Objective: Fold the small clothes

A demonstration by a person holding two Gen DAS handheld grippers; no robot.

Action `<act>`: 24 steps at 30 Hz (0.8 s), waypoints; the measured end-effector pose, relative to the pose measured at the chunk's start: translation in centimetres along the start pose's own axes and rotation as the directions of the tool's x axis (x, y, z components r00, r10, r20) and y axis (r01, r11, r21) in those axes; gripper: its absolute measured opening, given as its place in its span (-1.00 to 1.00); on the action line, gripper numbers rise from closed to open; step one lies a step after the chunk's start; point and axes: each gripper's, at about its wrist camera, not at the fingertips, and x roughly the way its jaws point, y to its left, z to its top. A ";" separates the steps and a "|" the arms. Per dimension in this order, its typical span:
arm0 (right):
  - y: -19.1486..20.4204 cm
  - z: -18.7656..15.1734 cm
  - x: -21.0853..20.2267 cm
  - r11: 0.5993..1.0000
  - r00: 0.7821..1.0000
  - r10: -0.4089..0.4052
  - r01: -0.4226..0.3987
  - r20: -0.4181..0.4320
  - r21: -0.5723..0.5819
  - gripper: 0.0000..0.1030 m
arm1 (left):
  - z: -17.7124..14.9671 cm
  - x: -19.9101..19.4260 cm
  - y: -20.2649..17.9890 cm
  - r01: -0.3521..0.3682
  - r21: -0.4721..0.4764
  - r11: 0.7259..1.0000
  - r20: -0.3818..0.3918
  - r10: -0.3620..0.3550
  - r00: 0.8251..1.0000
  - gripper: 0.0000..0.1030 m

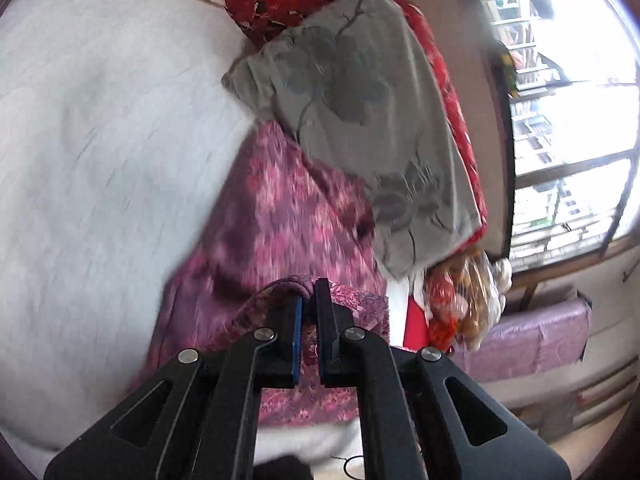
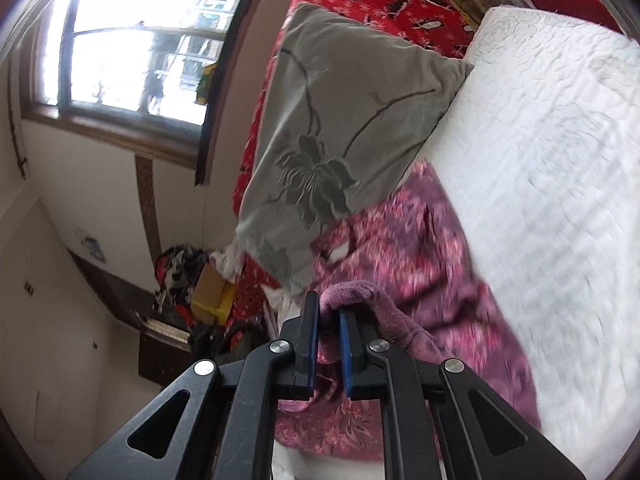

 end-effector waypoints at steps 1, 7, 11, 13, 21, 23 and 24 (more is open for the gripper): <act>-0.4 0.7 0.9 1.000 1.000 -0.002 0.002 0.007 0.012 -0.83 | 1.1 0.9 0.1 -0.002 -0.015 1.000 0.003 0.002 1.000 -0.93; -2.2 4.8 6.6 0.998 0.999 -0.041 0.039 0.035 0.059 -0.83 | 6.8 6.4 0.0 -0.022 -0.038 0.999 0.012 0.022 1.000 -0.93; -3.1 7.2 9.8 0.994 0.995 -0.082 0.078 0.054 0.077 -0.83 | 9.6 9.6 0.2 -0.075 -0.037 0.996 0.006 0.076 0.997 -0.93; -4.1 8.2 11.3 0.987 0.991 -0.124 0.118 0.051 0.105 -0.83 | 10.5 11.0 0.8 -0.109 -0.044 0.993 -0.003 0.109 0.994 -0.93; -5.9 9.8 12.6 0.968 0.989 -0.146 0.145 -0.009 0.206 -0.63 | 11.7 10.9 3.0 0.008 -0.177 0.984 -0.058 -0.019 0.998 -0.92; -5.4 10.1 11.2 0.973 0.992 -0.126 0.117 0.031 0.199 -0.37 | 11.8 10.3 2.8 0.049 -0.185 0.981 -0.065 -0.062 0.996 -0.92; -5.3 10.3 10.6 0.974 0.991 -0.122 0.110 0.053 0.199 -0.18 | 11.9 10.1 2.6 0.051 -0.182 0.982 -0.067 -0.064 0.996 -0.91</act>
